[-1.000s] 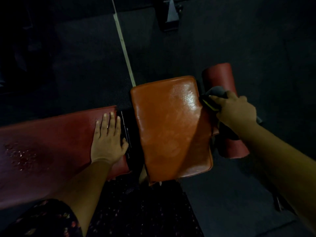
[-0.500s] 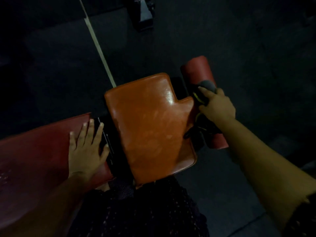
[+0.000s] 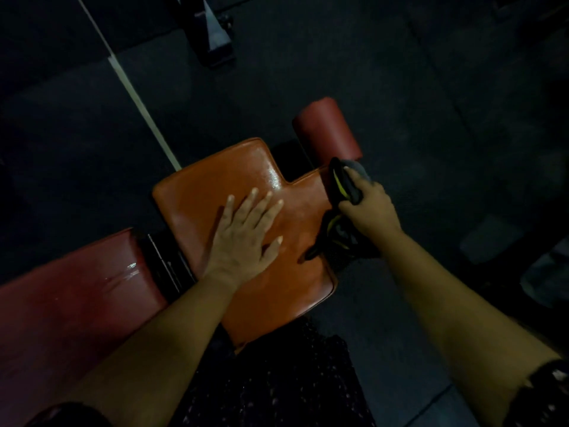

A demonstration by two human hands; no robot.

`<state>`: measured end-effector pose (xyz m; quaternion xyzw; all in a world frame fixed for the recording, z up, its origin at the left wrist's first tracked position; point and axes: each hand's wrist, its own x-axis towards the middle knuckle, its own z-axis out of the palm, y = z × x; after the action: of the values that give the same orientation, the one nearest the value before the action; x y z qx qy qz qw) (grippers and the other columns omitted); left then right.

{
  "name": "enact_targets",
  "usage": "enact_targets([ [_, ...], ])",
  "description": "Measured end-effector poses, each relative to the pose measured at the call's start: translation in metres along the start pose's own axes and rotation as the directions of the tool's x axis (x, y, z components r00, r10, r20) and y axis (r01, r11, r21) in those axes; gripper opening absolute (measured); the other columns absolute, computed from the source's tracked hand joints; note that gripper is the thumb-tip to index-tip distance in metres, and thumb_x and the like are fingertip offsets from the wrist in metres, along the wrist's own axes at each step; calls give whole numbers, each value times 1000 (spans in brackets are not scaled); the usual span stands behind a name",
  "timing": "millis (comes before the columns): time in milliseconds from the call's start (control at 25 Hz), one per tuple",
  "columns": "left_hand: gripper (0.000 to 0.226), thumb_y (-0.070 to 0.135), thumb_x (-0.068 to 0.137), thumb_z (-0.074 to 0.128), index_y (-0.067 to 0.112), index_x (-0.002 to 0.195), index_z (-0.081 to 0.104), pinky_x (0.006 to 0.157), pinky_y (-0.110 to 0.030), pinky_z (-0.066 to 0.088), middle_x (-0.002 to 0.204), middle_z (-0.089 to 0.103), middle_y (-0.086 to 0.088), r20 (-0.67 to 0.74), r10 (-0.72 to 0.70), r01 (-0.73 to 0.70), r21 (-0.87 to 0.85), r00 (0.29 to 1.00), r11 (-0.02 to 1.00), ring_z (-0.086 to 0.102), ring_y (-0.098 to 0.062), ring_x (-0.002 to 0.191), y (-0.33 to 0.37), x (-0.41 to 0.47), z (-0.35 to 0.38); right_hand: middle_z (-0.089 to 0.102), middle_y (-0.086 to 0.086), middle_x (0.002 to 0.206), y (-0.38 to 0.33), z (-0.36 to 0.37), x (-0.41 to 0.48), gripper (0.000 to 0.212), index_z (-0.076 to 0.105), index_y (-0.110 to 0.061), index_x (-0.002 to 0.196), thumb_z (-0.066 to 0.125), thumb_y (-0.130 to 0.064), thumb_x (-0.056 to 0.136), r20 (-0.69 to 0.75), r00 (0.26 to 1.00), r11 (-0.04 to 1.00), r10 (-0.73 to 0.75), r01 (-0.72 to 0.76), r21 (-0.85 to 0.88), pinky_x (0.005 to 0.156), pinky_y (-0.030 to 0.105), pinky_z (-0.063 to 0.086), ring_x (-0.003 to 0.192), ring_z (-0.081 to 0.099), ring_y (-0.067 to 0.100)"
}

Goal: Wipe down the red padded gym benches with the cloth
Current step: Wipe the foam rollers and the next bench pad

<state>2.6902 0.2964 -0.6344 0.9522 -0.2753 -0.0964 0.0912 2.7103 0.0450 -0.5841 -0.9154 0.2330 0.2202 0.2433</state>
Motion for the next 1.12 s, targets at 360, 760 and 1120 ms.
enact_targets([
  [360, 66, 54, 97, 19, 25, 155, 9, 120, -41, -10, 162, 7, 0, 82, -9, 8, 22, 997, 1000, 0, -20, 150, -4, -11, 23, 44, 15, 140, 23, 7, -25, 74, 25, -41, 151, 61, -29, 87, -25, 1000, 998, -1, 0, -56, 91, 39, 47, 118, 52, 35],
  [760, 67, 55, 98, 18, 24, 157, 13, 121, -45, 7, 164, 13, -3, 136, 50, -56, 40, 989, 998, 7, -23, 151, -13, -13, 17, 59, 4, 120, 21, 54, -59, 74, 34, -26, 150, 64, -28, 83, 270, 908, 592, 320, -414, 691, 81, 31, 52, 98, 62, 20],
  [1120, 65, 52, 102, 22, 25, 158, 2, 121, -41, -3, 165, 1, -1, 200, 26, -32, 30, 980, 999, -3, -21, 152, -9, -15, 4, 43, 8, 143, 20, 39, -82, 82, 17, -35, 154, 64, -34, 86, 323, 944, 938, 75, 42, -343, 87, 37, 45, 120, 51, 31],
])
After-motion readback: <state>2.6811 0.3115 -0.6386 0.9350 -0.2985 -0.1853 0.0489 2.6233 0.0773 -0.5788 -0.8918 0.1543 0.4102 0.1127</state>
